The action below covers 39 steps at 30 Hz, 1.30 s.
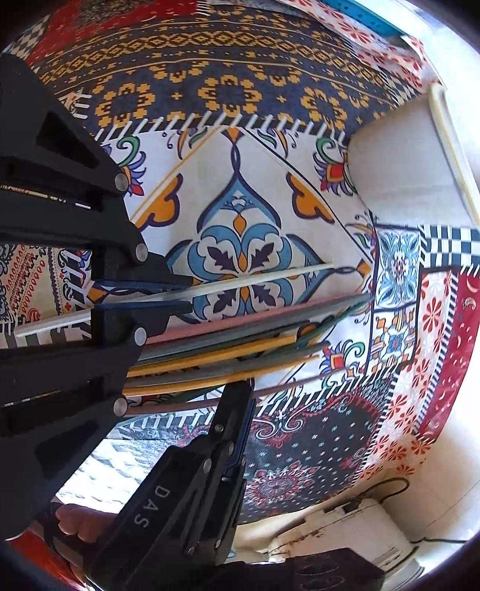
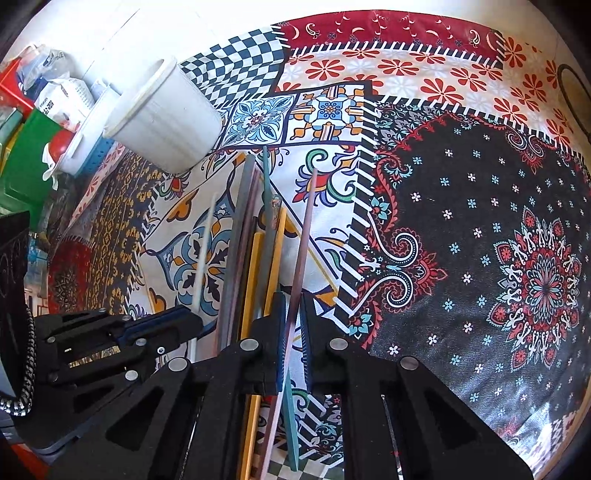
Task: Organize utensils
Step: 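Grasp a white stick with the left tool while the right tool grasps a pink stick, then lift both held sticks upright and carry them toward the white cup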
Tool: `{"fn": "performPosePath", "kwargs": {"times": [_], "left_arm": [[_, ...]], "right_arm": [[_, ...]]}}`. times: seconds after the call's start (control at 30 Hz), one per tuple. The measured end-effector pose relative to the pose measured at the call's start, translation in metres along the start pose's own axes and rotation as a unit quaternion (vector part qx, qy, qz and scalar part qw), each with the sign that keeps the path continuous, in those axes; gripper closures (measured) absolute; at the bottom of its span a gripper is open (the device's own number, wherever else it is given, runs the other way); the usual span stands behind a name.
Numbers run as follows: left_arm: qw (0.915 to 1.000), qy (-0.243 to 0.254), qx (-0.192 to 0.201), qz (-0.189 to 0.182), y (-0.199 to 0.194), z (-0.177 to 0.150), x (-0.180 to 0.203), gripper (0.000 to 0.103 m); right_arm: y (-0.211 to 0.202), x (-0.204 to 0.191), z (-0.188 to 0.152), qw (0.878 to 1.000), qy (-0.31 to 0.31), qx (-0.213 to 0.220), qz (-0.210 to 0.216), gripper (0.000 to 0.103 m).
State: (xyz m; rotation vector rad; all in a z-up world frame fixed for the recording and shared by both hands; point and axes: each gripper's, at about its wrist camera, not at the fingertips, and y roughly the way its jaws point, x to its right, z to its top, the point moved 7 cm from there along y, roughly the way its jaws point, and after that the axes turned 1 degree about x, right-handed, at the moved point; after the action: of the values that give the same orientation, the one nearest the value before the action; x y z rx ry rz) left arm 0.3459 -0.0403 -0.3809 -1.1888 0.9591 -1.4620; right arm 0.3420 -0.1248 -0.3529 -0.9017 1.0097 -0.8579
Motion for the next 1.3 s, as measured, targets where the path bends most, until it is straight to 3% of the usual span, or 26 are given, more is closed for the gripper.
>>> {"fn": "performPosePath", "kwargs": {"times": [0.3, 0.73, 1.3], "left_arm": [[0.9991, -0.034, 0.010, -0.024, -0.009, -0.001, -0.007, 0.100], [0.9931, -0.058, 0.098, -0.025, -0.078, -0.010, -0.020, 0.101], [0.9747, -0.063, 0.214, -0.020, -0.170, -0.009, -0.018, 0.103]], "right_arm": [[-0.019, 0.002, 0.004, 0.999, 0.009, 0.032, -0.004, 0.098], [-0.072, -0.007, 0.002, 0.995, 0.009, 0.102, -0.007, 0.098], [-0.136, -0.040, 0.009, 0.981, -0.022, 0.195, 0.000, 0.098]]}}
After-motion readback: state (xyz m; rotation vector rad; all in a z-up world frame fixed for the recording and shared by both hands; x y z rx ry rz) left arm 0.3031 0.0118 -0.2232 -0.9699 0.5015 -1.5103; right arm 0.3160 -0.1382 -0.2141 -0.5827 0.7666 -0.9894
